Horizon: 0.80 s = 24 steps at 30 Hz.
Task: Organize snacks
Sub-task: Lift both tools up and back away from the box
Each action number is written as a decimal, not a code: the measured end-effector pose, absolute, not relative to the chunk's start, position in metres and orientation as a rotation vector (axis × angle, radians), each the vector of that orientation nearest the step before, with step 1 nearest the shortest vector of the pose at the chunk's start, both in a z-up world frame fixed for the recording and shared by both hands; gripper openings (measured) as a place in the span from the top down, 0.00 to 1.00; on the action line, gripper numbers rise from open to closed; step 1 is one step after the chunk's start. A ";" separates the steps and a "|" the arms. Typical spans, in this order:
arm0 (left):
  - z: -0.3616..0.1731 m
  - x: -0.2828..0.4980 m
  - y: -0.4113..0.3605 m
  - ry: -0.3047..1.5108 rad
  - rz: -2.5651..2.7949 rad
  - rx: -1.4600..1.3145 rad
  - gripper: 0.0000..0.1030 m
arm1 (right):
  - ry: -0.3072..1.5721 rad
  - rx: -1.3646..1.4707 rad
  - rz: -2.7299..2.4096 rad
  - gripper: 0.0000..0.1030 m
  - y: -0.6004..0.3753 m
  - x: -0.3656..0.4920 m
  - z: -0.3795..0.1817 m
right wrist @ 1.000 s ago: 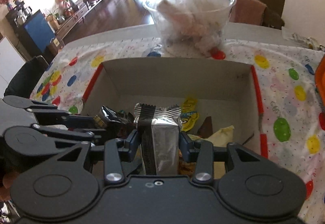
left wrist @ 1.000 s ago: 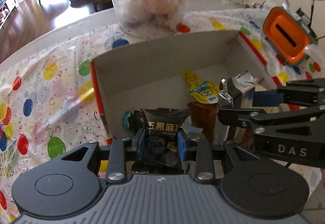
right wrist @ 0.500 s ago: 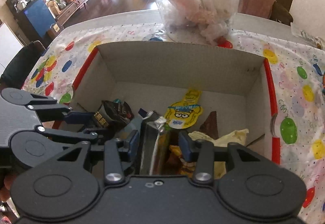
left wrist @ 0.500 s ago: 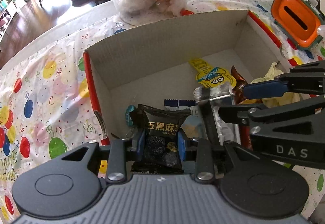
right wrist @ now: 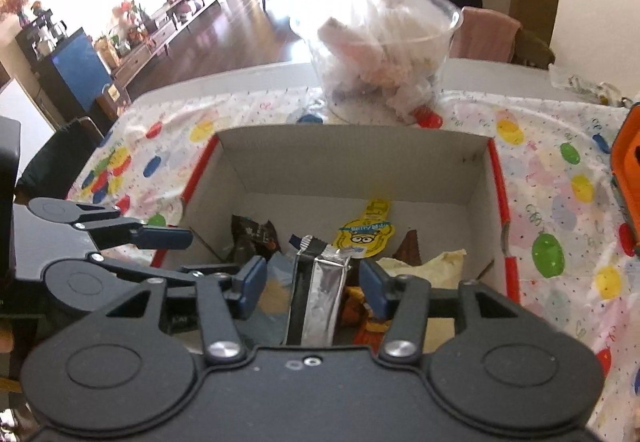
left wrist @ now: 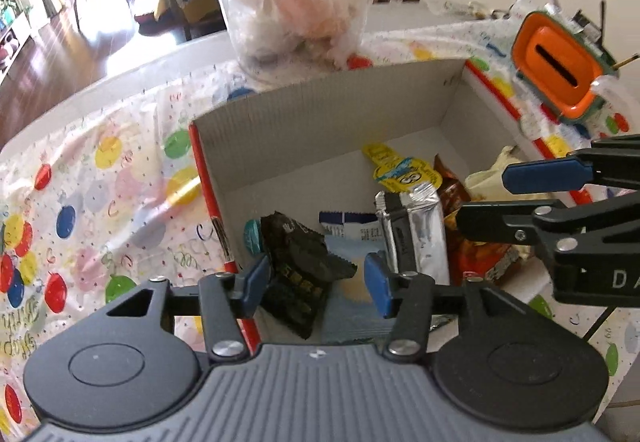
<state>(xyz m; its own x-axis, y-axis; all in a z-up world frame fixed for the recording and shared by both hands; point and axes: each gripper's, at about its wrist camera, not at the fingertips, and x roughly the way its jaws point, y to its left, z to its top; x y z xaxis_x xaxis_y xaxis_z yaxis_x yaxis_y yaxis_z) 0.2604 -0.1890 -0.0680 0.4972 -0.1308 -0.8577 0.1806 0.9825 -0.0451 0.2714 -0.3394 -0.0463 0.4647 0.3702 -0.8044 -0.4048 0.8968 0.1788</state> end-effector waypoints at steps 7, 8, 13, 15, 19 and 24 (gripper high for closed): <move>-0.041 0.231 -0.181 0.945 -0.213 0.071 0.36 | 0.908 0.027 0.455 0.35 -0.348 0.243 -0.023; -0.037 0.227 -0.181 0.933 -0.217 0.076 0.36 | 0.897 0.042 0.457 0.35 -0.349 0.238 -0.019; -0.020 0.208 -0.174 0.891 -0.234 0.064 0.28 | 0.830 0.066 0.436 0.20 -0.352 0.215 -0.005; -0.013 0.200 -0.169 0.873 -0.249 0.052 0.26 | 0.807 0.071 0.425 0.16 -0.352 0.207 -0.002; -0.004 0.187 -0.162 0.850 -0.254 0.039 0.25 | 0.757 0.067 0.396 0.03 -0.353 0.193 0.003; 0.005 0.170 -0.151 0.798 -0.244 0.030 0.20 | 0.729 0.088 0.376 0.00 -0.353 0.177 0.004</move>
<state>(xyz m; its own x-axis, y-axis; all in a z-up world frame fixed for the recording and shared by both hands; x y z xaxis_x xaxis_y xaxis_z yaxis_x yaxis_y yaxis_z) 0.1701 -0.1506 0.0046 0.6719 -0.2058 -0.7115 0.2280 0.9714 -0.0656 0.1772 -0.3530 0.0039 0.6822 0.3647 -0.6337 -0.3041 0.9297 0.2076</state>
